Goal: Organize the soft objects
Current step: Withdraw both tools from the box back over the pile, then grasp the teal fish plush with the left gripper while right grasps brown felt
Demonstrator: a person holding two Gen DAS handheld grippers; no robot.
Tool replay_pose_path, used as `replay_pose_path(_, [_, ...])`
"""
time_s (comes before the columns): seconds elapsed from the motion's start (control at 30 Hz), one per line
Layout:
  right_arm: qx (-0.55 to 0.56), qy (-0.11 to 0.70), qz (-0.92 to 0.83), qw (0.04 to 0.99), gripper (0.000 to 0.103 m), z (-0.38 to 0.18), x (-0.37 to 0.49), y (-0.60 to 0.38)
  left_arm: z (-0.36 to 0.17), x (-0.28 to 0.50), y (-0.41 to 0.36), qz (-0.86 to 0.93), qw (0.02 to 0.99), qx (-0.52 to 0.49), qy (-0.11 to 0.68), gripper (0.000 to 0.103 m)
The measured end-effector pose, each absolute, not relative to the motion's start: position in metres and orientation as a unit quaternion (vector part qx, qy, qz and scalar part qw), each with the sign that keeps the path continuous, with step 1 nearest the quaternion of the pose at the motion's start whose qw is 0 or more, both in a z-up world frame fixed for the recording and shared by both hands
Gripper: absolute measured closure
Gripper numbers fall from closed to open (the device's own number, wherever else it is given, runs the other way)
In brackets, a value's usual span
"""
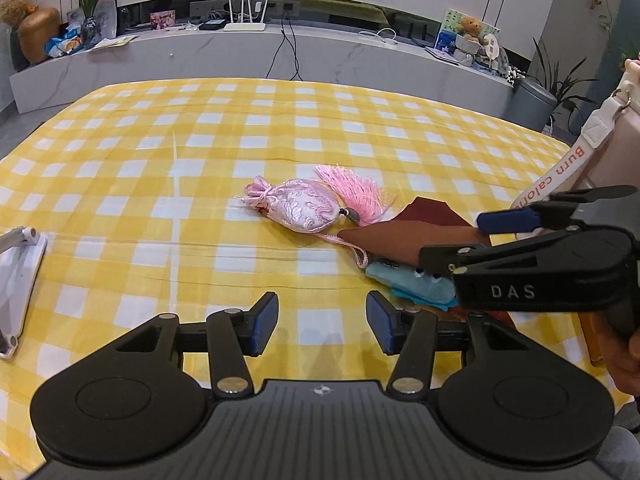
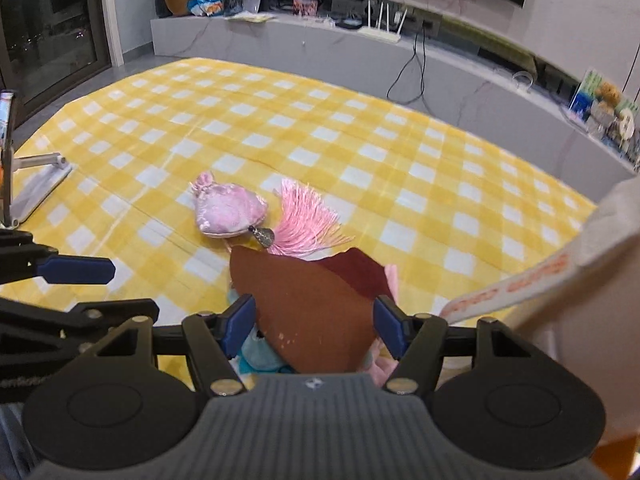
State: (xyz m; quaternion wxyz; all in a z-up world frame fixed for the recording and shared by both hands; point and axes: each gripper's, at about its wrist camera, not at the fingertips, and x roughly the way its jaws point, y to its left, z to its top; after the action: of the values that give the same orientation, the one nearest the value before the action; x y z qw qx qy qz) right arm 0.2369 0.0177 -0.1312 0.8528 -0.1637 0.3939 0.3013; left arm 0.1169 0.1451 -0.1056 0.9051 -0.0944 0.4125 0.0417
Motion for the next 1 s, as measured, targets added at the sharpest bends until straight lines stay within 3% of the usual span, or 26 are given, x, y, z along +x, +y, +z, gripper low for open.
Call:
replay_pose_path(0.03, [-0.155, 0.403, 0.305, 0.849, 0.05, -0.134, 0.24, 0.018, -0.107, 0.118, 0.146, 0.042, 0.904, -0.096, 0.414, 0.043])
replay_pose_path(0.1, [-0.14, 0.418, 0.309, 0.843, 0.056, -0.137, 0.245, 0.017, -0.109, 0.119, 0.148, 0.043, 0.903, -0.101, 0.416, 0.043])
replay_pose_path(0.2, [-0.136, 0.416, 0.314, 0.843, 0.082, -0.137, 0.245, 0.016, -0.11, 0.12, 0.147, 0.04, 0.902, -0.104, 0.417, 0.042])
replay_pose_path(0.3, [-0.128, 0.415, 0.316, 0.844, 0.101, -0.134, 0.243, 0.013, -0.11, 0.119, 0.145, 0.037, 0.903, -0.103, 0.416, 0.042])
replay_pose_path(0.63, [-0.141, 0.35, 0.316, 0.871, 0.103, -0.106, 0.195, -0.007, -0.102, 0.11, 0.127, -0.003, 0.912, -0.082, 0.401, 0.042])
replay_pose_path(1.0, [-0.103, 0.419, 0.237, 0.87, 0.103, -0.126, 0.177, -0.074, -0.106, 0.115, 0.098, -0.05, 0.92, -0.01, 0.389, 0.039])
